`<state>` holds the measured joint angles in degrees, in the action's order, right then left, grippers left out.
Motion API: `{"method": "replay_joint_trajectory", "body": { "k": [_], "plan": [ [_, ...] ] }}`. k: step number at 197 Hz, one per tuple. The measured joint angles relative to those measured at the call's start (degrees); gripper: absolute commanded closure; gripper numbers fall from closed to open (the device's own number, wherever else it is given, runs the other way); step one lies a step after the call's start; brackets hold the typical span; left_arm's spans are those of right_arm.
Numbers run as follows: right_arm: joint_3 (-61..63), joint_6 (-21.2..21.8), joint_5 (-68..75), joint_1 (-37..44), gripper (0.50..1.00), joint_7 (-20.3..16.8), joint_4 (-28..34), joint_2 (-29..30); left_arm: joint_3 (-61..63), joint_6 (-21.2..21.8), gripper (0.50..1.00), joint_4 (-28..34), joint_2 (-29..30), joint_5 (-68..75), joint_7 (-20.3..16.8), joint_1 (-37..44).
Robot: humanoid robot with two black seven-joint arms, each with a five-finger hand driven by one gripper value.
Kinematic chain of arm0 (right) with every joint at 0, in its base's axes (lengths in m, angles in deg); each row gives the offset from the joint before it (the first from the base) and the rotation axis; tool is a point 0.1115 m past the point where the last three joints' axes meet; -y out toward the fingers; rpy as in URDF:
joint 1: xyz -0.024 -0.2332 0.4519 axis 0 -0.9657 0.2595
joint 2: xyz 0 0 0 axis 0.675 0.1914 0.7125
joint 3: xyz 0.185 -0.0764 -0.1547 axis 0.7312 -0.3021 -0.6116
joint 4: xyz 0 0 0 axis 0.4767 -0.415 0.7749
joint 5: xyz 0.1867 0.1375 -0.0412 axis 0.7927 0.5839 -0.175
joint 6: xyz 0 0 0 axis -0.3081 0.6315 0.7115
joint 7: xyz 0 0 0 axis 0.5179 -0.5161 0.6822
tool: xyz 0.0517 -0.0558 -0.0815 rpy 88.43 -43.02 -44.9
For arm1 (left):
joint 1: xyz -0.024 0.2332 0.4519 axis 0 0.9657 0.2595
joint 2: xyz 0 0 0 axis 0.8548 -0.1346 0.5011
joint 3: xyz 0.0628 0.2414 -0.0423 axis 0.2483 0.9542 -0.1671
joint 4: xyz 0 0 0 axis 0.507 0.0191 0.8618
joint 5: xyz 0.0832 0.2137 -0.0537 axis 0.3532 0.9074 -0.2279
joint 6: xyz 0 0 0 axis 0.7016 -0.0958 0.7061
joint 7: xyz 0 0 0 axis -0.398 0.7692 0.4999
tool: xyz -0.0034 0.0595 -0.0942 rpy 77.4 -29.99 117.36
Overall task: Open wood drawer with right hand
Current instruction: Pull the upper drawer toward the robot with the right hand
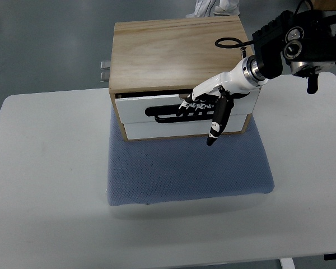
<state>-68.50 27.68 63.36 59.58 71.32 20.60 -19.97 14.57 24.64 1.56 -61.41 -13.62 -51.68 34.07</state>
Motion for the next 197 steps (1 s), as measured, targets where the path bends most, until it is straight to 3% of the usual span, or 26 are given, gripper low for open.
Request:
{"method": "replay_joint_trajectory", "body": {
  "k": [197],
  "plan": [
    [0.0, 5.7, 0.0, 2.2, 0.560, 0.7, 6.6, -3.8, 0.0, 0.0, 0.500, 0.0, 0.0, 0.0, 0.0, 0.0]
  ]
}}
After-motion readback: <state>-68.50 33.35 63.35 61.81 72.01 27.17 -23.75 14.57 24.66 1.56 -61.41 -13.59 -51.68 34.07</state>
